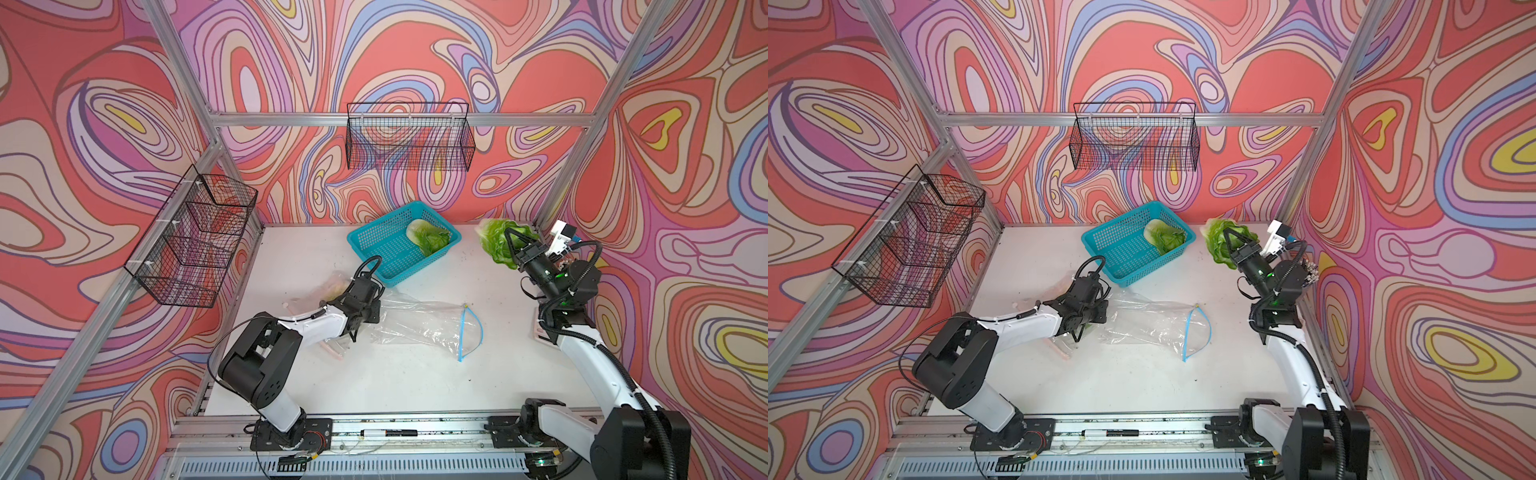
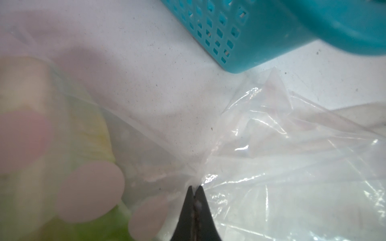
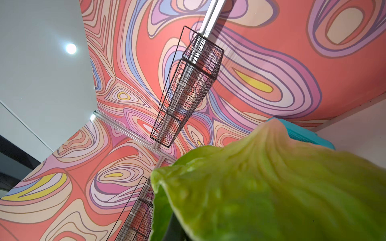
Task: Open the zip-top bag and take out the chinese cabbages
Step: Pick up the Chinese cabbage from the zipper food storage bag, then place the Chinese cabbage in the basket.
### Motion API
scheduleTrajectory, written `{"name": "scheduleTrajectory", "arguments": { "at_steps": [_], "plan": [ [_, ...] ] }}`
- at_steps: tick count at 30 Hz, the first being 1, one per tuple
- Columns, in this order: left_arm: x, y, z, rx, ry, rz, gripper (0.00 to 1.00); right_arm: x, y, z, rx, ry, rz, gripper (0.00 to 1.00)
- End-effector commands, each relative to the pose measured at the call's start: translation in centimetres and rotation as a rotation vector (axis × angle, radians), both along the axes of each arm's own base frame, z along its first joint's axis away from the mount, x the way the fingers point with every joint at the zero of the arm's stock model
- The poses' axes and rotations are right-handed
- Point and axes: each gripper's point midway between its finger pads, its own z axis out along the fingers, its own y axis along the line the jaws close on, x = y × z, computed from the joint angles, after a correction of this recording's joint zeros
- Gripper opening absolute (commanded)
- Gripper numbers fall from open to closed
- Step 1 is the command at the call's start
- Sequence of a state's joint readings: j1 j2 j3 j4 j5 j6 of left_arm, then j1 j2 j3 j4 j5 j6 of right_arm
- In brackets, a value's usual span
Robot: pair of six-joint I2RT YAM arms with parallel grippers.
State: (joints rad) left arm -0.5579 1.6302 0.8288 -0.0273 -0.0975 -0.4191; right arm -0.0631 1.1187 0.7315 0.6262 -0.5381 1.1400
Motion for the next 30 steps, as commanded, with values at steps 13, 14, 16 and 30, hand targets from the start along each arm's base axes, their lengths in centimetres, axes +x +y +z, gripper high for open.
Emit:
{"name": "scheduleTrajectory", "arguments": {
  "at_steps": [13, 14, 16, 30],
  "plan": [
    [0.1, -0.5, 2.5, -0.063, -0.041, 0.019, 0.0, 5.5, 9.2, -1.9, -0.112, 0.011, 0.114, 0.0],
    [0.1, -0.5, 2.6, -0.065, -0.041, 0.021, 0.0, 5.8, 9.8, -2.1, -0.117, 0.012, 0.121, 0.0],
    [0.0, -0.5, 2.6, -0.07, -0.042, 0.025, 0.0, 6.7, 11.0, -2.8, -0.12, 0.024, 0.135, 0.0],
    [-0.1, -0.2, 3.1, -0.078, -0.06, 0.039, 0.0, 12.6, 18.5, -8.0, -0.115, 0.133, 0.15, 0.0]
  ]
}}
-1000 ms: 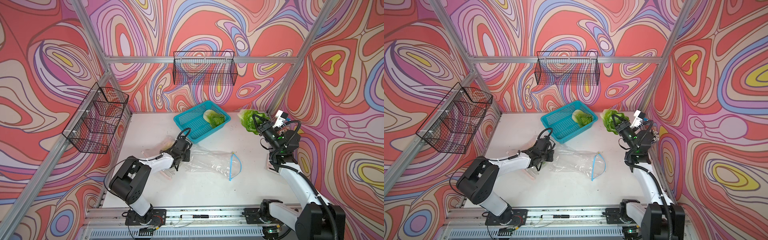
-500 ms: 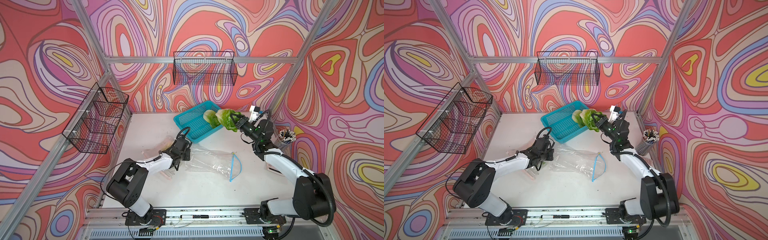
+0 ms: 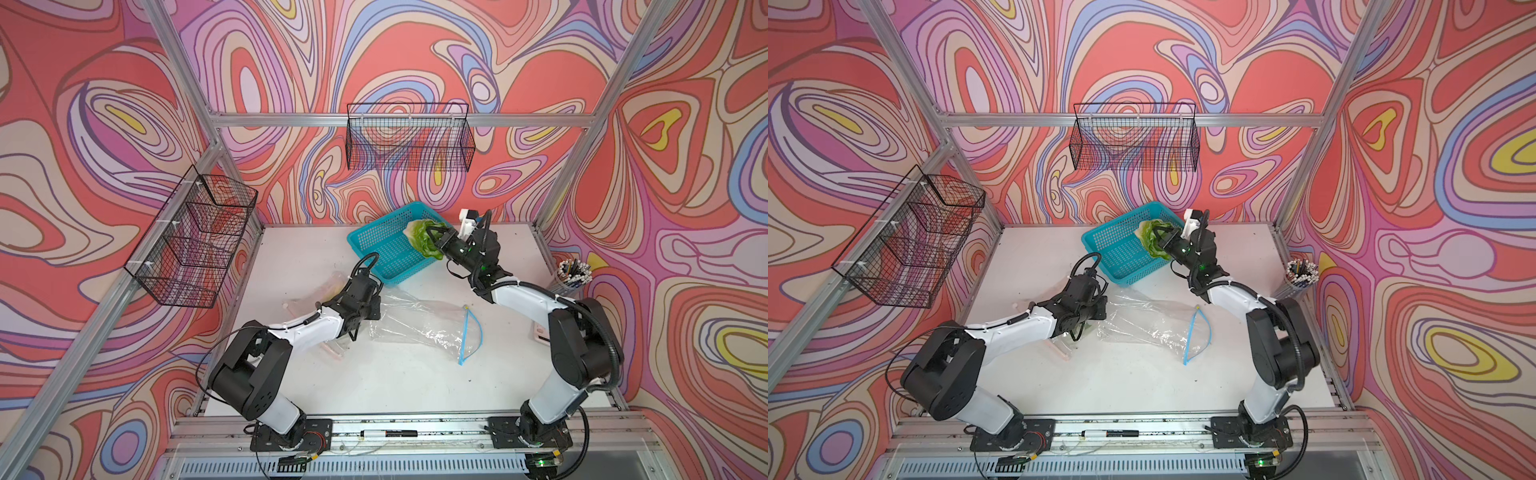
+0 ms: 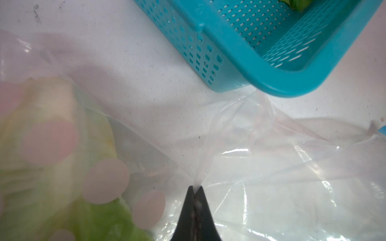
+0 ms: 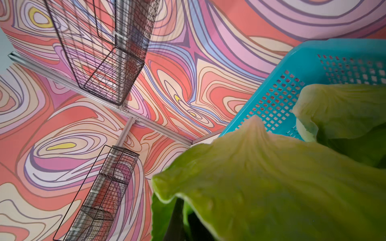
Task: Open the zip-top bag and take out the chinese cabbages
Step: Place the Chinese cabbage in the basket.
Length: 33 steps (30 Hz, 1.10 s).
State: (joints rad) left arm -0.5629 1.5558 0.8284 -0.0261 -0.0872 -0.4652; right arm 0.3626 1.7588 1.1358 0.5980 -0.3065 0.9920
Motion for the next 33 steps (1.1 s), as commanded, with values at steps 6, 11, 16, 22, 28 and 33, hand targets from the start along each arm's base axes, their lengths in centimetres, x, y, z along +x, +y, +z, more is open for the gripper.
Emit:
{"name": "scheduleTrajectory", "arguments": {
  "at_steps": [6, 11, 16, 22, 28, 33],
  "plan": [
    [-0.3, 0.4, 0.3, -0.008, -0.011, 0.02, 0.0, 3.6, 3.1, -1.4, -0.005, -0.007, -0.008, 0.0],
    [-0.3, 0.3, 0.3, -0.013, -0.01, 0.021, 0.0, 5.4, 4.7, -4.3, -0.067, 0.024, 0.014, 0.0],
    [-0.2, 0.2, 0.1, -0.016, -0.004, 0.02, 0.0, 7.1, 5.7, -7.0, -0.138, 0.054, 0.034, 0.0],
    [-0.3, 0.3, -0.1, -0.009, 0.001, 0.022, 0.0, 8.8, 6.5, -9.9, -0.236, 0.088, 0.051, 0.0],
    [-0.4, 0.5, -0.2, -0.007, 0.001, 0.025, 0.0, 9.3, 6.8, -12.5, -0.331, 0.128, 0.081, 0.0],
    [-0.4, 0.4, -0.2, -0.01, 0.002, 0.024, 0.0, 9.1, 6.2, -14.3, -0.386, 0.174, 0.074, 0.0]
  ]
}}
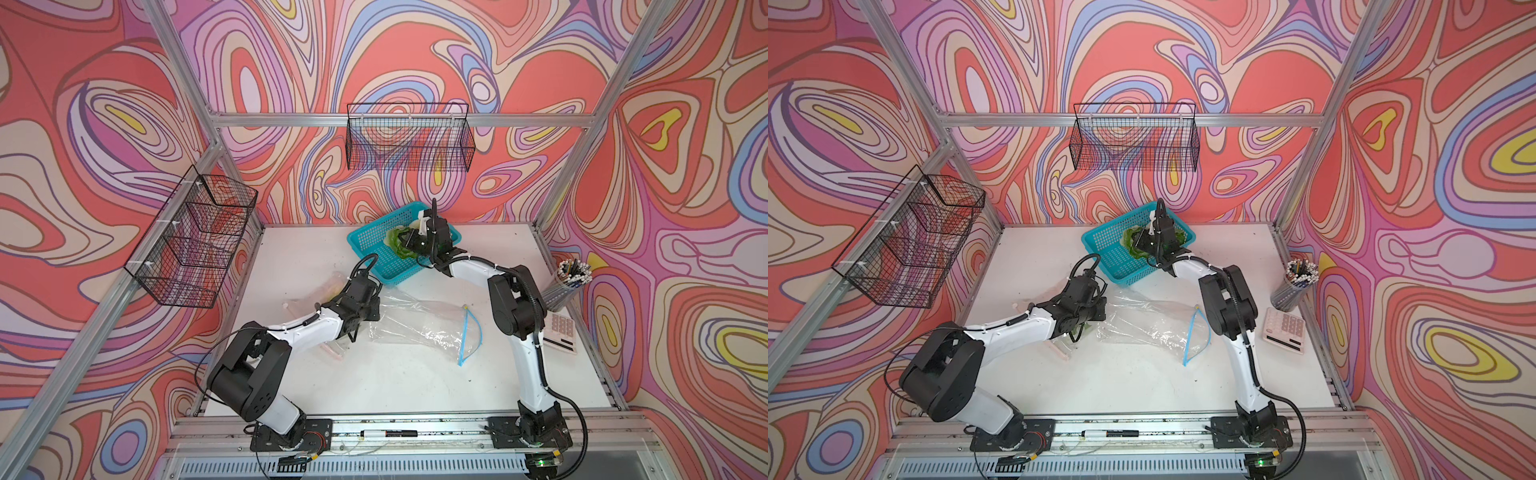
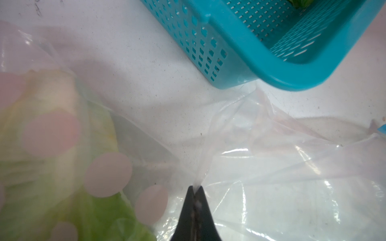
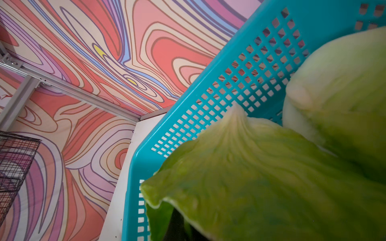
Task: Open the zip-top bag and take out the chinese cabbages
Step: Place the Chinese cabbage in the basket.
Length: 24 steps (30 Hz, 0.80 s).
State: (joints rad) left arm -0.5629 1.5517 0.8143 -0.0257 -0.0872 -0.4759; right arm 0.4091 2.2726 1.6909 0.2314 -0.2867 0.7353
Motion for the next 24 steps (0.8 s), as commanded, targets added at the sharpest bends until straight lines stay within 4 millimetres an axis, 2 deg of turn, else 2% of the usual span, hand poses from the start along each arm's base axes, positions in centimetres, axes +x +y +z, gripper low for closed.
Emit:
{"name": "scheduleTrajectory", "arguments": {
  "at_steps": [1, 4, 7, 10, 15, 22, 24],
  "plan": [
    [-0.1, 0.2, 0.2, -0.009, -0.008, 0.016, 0.0, 0.0, -0.5, -2.1, -0.073, 0.042, -0.004, 0.0],
    [0.0, 0.2, 0.5, -0.012, -0.015, 0.018, 0.0, -0.1, -0.9, -2.2, -0.087, 0.059, -0.014, 0.0],
    [0.1, 0.0, 0.9, -0.028, -0.02, 0.021, 0.0, -0.2, -1.5, -1.7, -0.094, 0.066, -0.023, 0.16],
    [0.3, -0.4, 1.3, -0.057, -0.027, 0.025, 0.0, -0.2, -2.3, -0.3, -0.083, 0.063, -0.037, 0.28],
    [0.6, -1.0, 1.8, -0.114, -0.03, 0.046, 0.0, -0.6, -4.0, 2.9, -0.062, 0.038, -0.089, 0.49],
    [1.1, -2.3, 3.0, -0.211, -0.046, 0.085, 0.0, -1.6, -7.1, 7.7, -0.006, -0.03, -0.151, 0.68],
    [1.2, -3.2, 3.5, -0.235, -0.053, 0.082, 0.0, -2.0, -8.1, 9.2, -0.012, -0.064, -0.163, 0.7]
  ]
}}
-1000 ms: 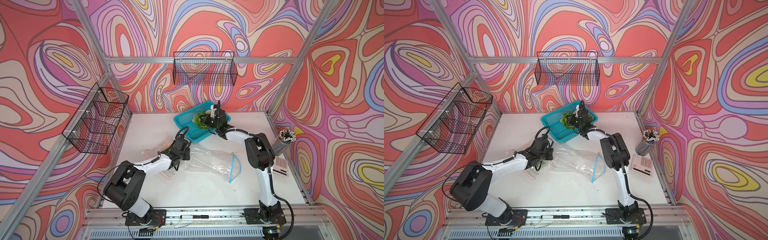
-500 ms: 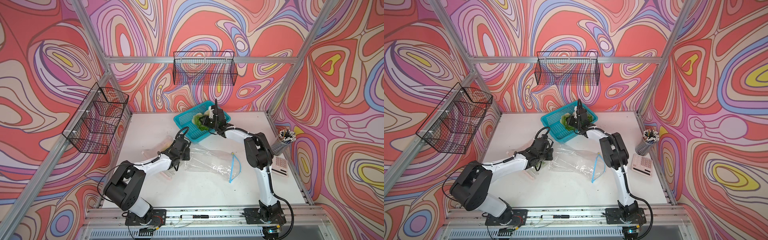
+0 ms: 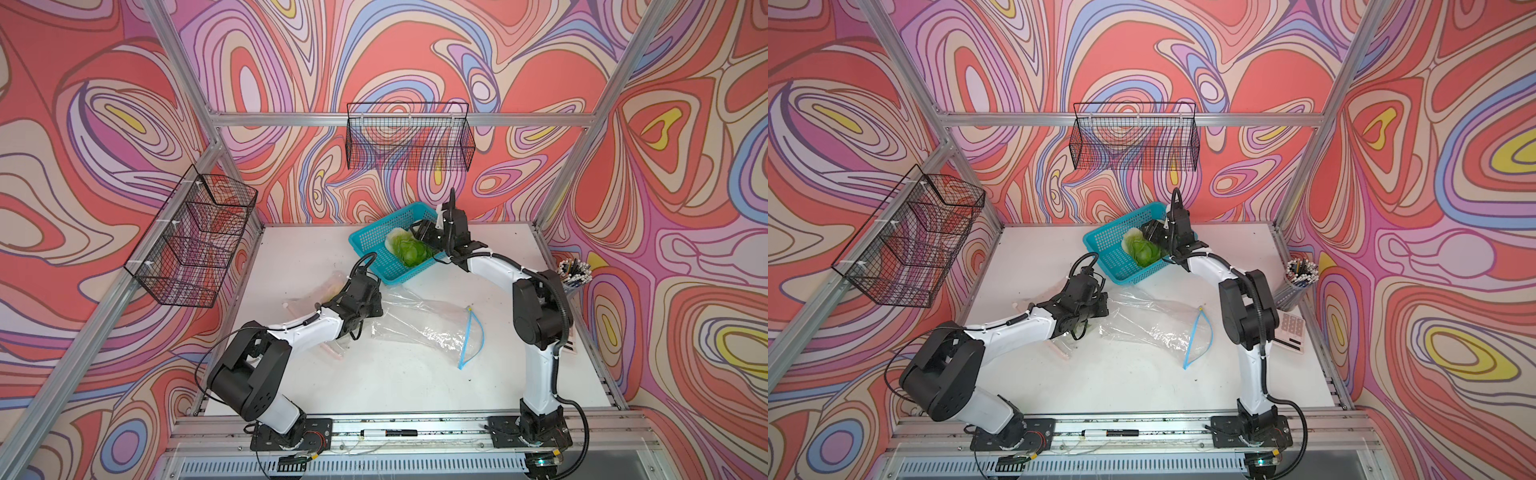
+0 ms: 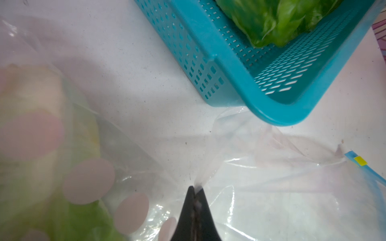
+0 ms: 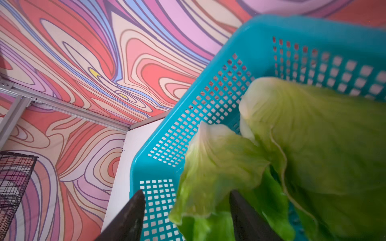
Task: Open the zip-top bag and take out the chinese cabbages
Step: Place the Chinese cabbage in the basket.
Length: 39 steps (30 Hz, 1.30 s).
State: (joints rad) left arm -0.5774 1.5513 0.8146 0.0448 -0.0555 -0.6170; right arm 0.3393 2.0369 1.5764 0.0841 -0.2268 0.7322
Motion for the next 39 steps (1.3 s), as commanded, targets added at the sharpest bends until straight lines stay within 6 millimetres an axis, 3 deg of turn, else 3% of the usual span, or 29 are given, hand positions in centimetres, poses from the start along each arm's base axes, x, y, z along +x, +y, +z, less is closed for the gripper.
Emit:
{"name": "scheduleTrajectory", "arguments": {
  "at_steps": [1, 10, 14, 24, 27, 30, 32, 34, 39],
  "plan": [
    [0.7, -1.9, 2.6, -0.095, -0.051, 0.017, 0.0, -0.5, -2.2, 4.1, 0.005, -0.093, -0.043, 0.7],
    [1.3, -5.1, 3.3, -0.207, -0.058, 0.058, 0.0, -3.8, -9.2, 6.3, -0.088, -0.139, -0.122, 0.73],
    [2.1, -7.0, 2.5, -0.279, -0.025, 0.096, 0.0, -5.7, -11.8, 5.8, -0.132, -0.142, -0.145, 0.73],
    [7.5, -13.9, 3.2, -0.366, -0.084, 0.089, 0.0, -9.6, -14.4, 4.6, -0.201, -0.134, -0.133, 0.75],
    [8.3, -15.5, 3.0, -0.37, -0.072, 0.061, 0.0, -10.4, -15.0, 4.5, -0.21, -0.132, -0.139, 0.76],
    [8.2, -15.7, 2.5, -0.362, -0.057, 0.054, 0.01, -11.1, -14.9, 4.6, -0.215, -0.14, -0.118, 0.76],
    [7.8, -15.4, 2.8, -0.354, -0.062, 0.045, 0.17, -11.5, -14.5, 4.5, -0.215, -0.149, -0.091, 0.76],
    [7.4, -14.9, 3.5, -0.341, -0.075, 0.037, 0.44, -11.9, -14.2, 4.5, -0.21, -0.167, -0.07, 0.76],
    [6.2, -13.2, 5.7, -0.279, -0.109, 0.019, 0.75, -12.4, -13.4, 4.9, -0.174, -0.206, -0.032, 0.76]
  ]
}}
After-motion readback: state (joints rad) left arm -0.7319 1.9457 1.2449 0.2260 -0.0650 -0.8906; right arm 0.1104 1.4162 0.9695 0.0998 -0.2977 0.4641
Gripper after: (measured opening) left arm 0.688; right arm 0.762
